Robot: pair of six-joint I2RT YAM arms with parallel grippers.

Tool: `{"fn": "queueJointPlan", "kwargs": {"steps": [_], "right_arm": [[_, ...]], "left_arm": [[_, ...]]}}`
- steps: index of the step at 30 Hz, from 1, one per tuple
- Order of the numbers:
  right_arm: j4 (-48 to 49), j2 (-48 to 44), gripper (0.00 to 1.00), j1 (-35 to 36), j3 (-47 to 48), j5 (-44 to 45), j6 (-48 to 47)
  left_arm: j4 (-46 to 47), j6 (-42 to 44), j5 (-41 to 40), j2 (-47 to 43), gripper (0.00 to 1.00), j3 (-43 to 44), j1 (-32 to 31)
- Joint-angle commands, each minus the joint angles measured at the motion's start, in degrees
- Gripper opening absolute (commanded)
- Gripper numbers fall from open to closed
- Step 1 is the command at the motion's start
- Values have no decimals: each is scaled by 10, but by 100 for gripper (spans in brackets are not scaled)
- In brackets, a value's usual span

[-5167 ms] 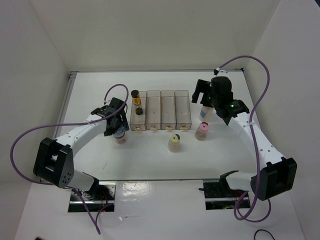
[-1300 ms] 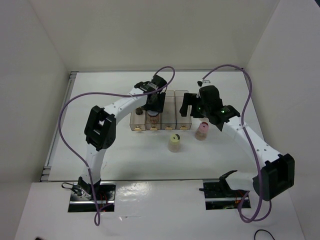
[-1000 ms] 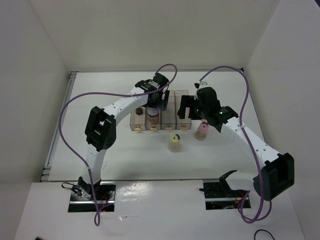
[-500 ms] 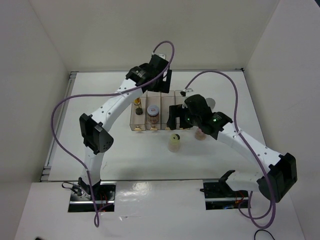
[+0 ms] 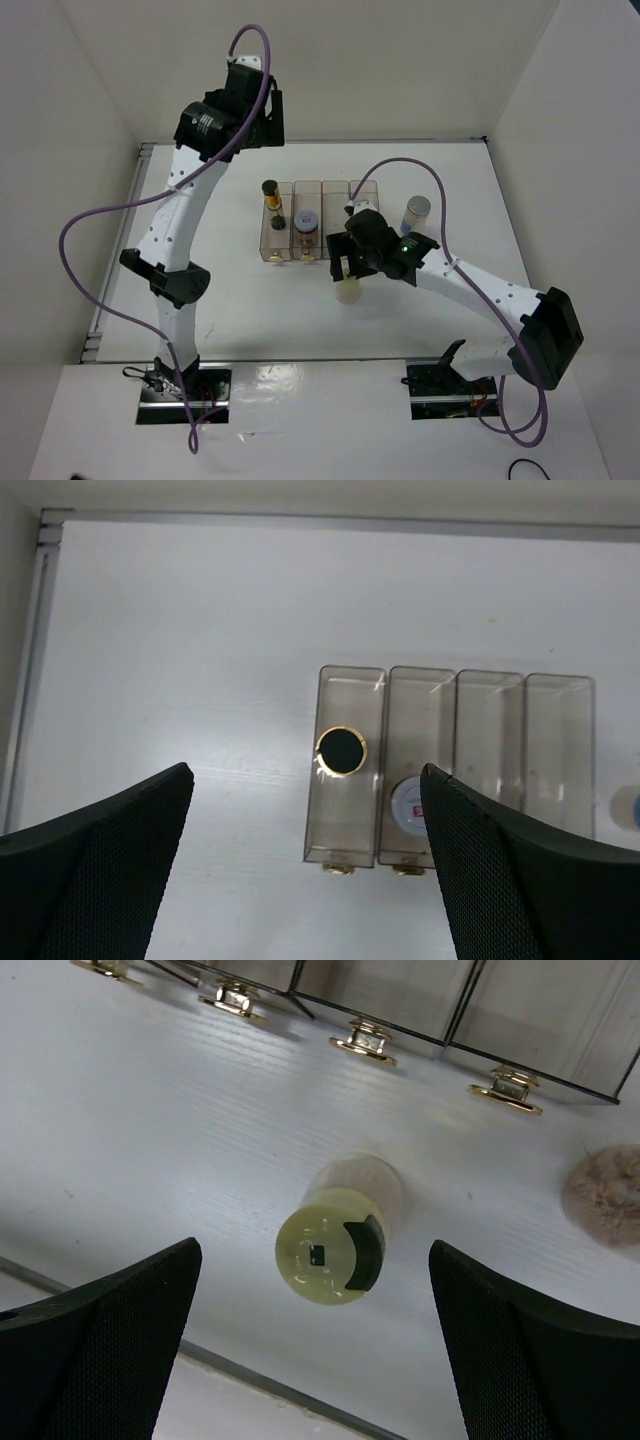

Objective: Organize the condiment bottles

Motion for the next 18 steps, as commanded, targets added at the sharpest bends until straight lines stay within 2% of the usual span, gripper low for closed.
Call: {"fn": "queueJointPlan", "kwargs": {"steps": [1,12,15,18], "right_arm": [[-10,8,99,5,-2,44,15],[14,64,97,10,-2,45,15],[19,64,90,10,-2,45,15],[19,70,72,10,-2,40,15]], "left_arm": [[-25,14,-8,-45,100,-38,4],[26,8,-4,-202,100,-225,4],[73,13,-4,-260,100,-326,18],[105,8,12,-301,100,-410,39]]}}
